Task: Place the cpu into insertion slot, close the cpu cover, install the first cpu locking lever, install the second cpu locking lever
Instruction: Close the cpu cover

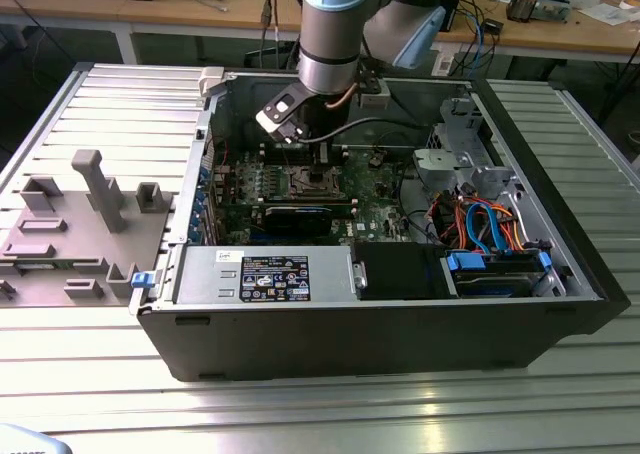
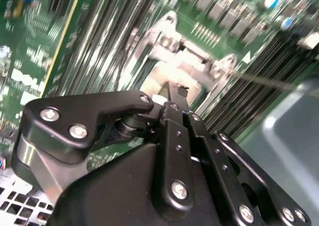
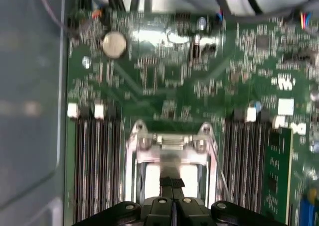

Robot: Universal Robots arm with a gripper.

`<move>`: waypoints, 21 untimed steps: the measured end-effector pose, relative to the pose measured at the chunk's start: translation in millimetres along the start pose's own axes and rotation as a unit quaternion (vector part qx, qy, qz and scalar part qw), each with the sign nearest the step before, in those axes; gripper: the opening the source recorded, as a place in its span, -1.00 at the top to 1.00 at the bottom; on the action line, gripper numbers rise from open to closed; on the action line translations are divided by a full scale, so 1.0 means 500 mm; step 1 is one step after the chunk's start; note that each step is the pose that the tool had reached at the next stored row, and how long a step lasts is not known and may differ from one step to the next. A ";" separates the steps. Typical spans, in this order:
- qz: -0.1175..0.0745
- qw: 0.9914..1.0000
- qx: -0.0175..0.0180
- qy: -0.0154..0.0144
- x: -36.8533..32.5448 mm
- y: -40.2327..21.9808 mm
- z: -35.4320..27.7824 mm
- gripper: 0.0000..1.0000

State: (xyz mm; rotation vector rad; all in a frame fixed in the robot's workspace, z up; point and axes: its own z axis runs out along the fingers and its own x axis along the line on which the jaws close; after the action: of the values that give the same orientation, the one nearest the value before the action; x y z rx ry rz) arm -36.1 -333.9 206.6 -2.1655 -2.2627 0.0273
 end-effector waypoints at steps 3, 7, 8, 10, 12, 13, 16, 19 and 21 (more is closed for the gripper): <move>0.000 1.000 0.001 0.000 -0.001 0.019 -0.001 0.79; 0.000 1.000 0.002 0.000 -0.001 0.026 -0.002 0.79; 0.000 1.000 0.002 0.000 -0.001 0.026 -0.004 0.79; 0.000 1.000 0.002 0.000 -0.001 0.026 -0.006 0.79; 0.000 1.000 0.002 0.000 -0.001 0.026 -0.007 0.79; 0.000 1.000 0.002 0.000 -0.001 0.026 -0.007 0.79; 0.000 1.000 0.002 0.000 -0.001 0.026 -0.009 0.79; 0.000 1.000 0.002 0.000 -0.001 0.026 -0.012 0.79; 0.000 1.000 0.002 0.000 -0.001 0.026 -0.015 0.79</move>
State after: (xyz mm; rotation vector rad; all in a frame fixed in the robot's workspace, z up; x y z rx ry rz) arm -22.9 -334.0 213.6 -2.1638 -2.2605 0.0303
